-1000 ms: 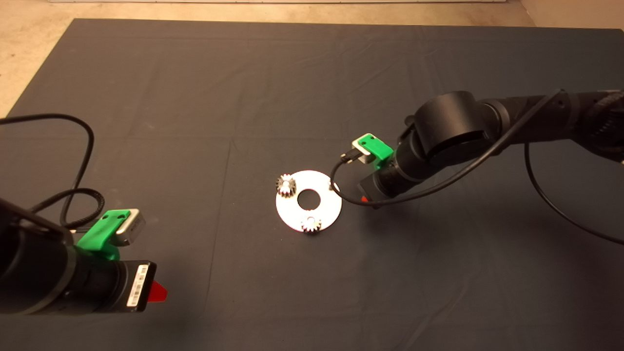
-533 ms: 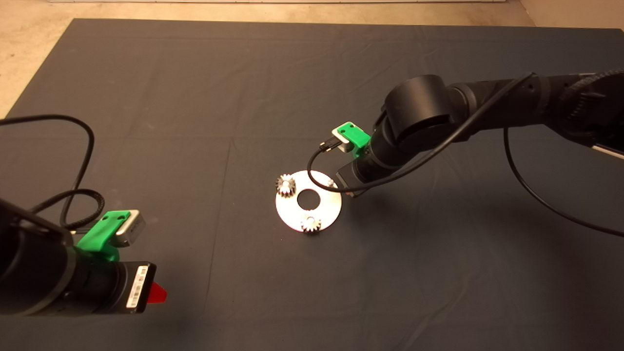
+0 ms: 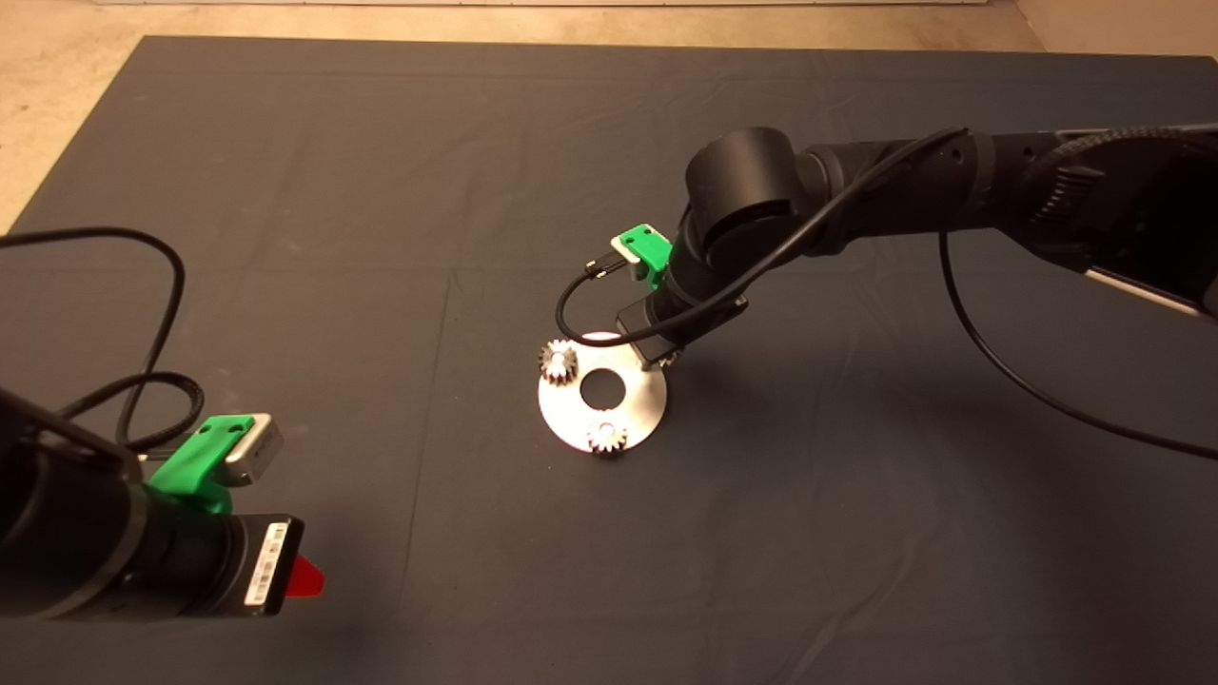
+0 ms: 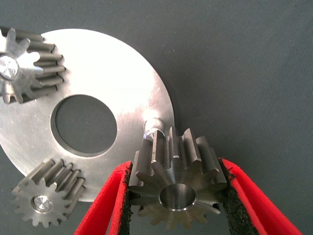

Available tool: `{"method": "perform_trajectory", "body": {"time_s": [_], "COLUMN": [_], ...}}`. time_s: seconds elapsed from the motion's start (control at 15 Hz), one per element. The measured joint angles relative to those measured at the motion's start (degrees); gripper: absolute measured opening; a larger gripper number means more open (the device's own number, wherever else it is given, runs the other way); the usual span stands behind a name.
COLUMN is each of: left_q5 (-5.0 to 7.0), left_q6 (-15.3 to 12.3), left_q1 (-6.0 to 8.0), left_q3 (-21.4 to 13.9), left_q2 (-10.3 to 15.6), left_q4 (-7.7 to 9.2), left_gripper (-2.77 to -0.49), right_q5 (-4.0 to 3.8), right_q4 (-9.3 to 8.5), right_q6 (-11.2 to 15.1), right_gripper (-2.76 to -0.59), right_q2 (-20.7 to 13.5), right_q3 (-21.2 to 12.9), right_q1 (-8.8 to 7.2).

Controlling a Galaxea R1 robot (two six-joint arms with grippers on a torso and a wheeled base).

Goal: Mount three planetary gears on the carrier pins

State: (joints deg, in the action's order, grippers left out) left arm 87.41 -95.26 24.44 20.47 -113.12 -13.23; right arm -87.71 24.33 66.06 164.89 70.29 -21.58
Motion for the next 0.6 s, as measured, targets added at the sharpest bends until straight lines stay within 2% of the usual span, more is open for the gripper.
{"method": "perform_trajectory", "body": {"time_s": [0.6], "left_q5": [0.0], "left_q6": [0.0], "left_q1": [0.0], "left_q3": [0.0], "left_q2": [0.13], "left_q4": [0.26], "left_gripper": [-1.79], "right_q5": [-0.02], "right_q4": [-2.43], "right_q6": [-0.07], "right_gripper": [-2.26], "right_q2": [2.32], "right_q3": [4.71], "right_q1": [0.0]}}
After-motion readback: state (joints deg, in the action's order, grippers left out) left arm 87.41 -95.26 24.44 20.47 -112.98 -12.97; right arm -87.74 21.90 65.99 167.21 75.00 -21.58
